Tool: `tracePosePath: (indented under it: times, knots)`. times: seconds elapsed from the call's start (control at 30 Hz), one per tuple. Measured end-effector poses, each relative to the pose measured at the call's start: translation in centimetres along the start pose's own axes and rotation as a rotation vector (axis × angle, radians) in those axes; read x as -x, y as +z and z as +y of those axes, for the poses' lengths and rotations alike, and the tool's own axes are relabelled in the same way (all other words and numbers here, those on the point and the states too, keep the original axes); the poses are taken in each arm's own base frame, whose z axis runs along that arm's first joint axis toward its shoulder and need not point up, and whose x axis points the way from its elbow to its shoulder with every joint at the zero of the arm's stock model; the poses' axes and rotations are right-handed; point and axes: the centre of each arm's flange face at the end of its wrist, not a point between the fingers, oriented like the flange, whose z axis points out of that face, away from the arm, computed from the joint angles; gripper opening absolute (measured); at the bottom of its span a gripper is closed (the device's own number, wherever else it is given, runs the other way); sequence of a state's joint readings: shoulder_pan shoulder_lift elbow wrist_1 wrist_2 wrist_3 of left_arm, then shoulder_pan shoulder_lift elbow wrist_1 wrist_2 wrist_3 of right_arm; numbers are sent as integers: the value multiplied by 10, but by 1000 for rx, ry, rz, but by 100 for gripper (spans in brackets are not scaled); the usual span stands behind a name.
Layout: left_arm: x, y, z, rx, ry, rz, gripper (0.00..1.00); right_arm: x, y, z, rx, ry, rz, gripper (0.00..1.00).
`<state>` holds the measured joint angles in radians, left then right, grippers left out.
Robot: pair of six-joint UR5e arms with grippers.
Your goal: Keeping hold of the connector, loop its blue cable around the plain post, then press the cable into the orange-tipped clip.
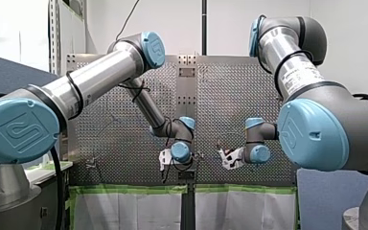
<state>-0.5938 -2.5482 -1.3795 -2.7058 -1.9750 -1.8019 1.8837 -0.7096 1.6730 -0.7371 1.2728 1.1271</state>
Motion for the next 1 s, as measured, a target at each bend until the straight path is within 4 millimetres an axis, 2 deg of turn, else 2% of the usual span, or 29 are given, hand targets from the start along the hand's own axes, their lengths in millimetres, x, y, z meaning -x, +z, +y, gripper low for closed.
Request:
tracePosePath:
  times: [0.7, 1.0]
  knots:
    - [24, 21, 9, -2, -11, -2, 2, 3, 1, 12, 38, 34, 0, 0]
    - [34, 31, 21, 13, -17, 0, 2, -5, 11, 22, 49, 39, 18, 0]
